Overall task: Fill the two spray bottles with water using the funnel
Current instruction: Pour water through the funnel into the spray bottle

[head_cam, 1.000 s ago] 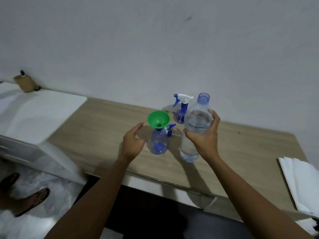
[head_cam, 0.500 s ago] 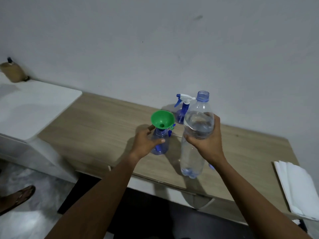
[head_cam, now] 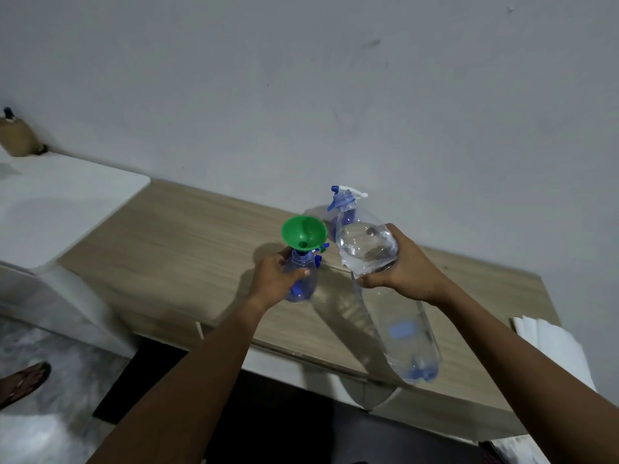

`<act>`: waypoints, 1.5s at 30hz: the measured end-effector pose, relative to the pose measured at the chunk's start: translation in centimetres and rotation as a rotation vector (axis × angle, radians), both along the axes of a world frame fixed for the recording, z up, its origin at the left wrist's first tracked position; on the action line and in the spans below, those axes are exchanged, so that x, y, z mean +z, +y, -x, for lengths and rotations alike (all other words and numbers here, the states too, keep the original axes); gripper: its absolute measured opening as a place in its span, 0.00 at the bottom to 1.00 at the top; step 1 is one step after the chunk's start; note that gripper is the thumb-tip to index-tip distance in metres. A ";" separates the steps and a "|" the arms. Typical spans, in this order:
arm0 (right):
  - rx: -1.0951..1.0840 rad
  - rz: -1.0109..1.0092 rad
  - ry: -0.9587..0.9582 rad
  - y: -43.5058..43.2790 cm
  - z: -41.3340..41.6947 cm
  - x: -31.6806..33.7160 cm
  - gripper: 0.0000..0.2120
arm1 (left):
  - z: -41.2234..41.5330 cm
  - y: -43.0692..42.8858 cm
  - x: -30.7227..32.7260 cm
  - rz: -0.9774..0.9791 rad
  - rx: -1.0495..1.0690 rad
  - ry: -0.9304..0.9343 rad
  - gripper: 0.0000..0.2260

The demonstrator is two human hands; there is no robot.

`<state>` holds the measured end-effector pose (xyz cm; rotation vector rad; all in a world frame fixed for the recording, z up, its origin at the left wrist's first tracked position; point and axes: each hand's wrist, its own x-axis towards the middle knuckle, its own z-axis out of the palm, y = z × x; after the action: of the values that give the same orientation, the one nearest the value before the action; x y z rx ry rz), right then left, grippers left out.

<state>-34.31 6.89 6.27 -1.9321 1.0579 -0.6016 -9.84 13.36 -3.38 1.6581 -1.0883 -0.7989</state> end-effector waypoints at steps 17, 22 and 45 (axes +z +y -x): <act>0.312 -0.313 0.214 -1.4 -0.4 2.0 0.43 | -0.5 -0.8 -1.0 0.016 -0.034 0.073 0.16; 0.316 -0.358 0.253 -1.7 -0.4 1.8 0.41 | -0.7 -0.9 -1.1 0.035 -0.042 0.049 0.16; 0.353 -0.332 0.434 -3.0 -0.6 3.0 0.31 | -1.1 -1.2 -1.6 0.003 -0.063 0.097 0.16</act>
<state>-33.70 3.94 9.27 -1.9238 0.9644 0.1907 -8.79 12.15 -4.96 1.5731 -1.0770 -0.9088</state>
